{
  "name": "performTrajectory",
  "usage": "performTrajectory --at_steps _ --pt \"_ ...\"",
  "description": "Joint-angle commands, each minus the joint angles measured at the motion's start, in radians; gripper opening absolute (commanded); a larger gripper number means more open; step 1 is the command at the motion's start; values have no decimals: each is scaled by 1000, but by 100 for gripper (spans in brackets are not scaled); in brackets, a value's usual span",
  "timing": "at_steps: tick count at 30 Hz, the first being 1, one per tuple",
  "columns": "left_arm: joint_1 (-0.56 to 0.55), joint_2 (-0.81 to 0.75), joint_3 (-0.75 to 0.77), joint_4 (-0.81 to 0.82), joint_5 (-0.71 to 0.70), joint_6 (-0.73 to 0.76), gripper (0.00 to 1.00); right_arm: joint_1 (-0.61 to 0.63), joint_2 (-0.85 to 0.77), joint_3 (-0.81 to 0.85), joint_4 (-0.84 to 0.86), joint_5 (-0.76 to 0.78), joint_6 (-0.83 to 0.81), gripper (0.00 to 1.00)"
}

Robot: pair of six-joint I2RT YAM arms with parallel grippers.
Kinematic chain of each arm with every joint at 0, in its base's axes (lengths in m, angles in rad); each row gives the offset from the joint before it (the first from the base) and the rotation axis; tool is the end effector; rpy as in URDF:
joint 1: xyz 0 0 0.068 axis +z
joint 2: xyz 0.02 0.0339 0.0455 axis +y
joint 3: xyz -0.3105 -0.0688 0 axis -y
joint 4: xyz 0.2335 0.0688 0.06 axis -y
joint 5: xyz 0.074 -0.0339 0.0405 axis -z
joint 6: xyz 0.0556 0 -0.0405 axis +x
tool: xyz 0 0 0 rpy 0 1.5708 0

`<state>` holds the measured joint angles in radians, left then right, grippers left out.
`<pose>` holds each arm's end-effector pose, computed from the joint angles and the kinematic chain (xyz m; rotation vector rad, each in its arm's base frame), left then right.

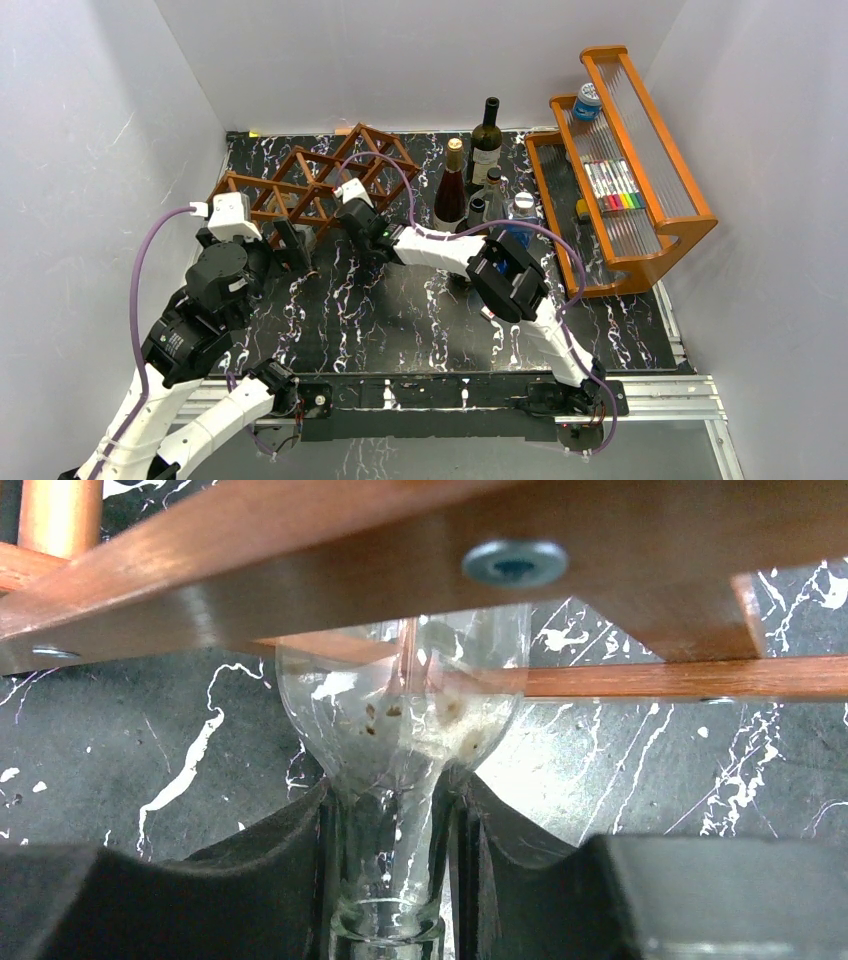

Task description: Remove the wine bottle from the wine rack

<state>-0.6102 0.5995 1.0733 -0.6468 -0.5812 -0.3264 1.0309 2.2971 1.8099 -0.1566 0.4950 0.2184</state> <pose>0.0689 -0.0109 0.4279 -0.1790 1.7094 -0.1875 0.3100 0.4659 0.2156 -0.5907 2.0494 0.1848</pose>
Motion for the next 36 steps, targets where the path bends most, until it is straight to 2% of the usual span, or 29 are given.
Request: performTrajectory --at_steps 1,5,13,21,29,36 --pt "5 1 10 -3 36 -25 98 11 -63 -12 52 -13 -4 25" --pt "6 -11 -24 19 50 -35 98 19 -126 -78 48 -6 -2 12" --pt "5 -8 -51 20 60 -52 98 34 -245 -180 21 -52 17 0" --pt "6 2 -74 21 61 -96 98 45 -370 -265 -85 -96 79 0" --pt "5 27 -126 49 100 -158 98 44 -498 -347 -194 -259 143 0" --pt "6 44 -179 73 145 -186 98 45 -619 -421 -269 -325 154 0"
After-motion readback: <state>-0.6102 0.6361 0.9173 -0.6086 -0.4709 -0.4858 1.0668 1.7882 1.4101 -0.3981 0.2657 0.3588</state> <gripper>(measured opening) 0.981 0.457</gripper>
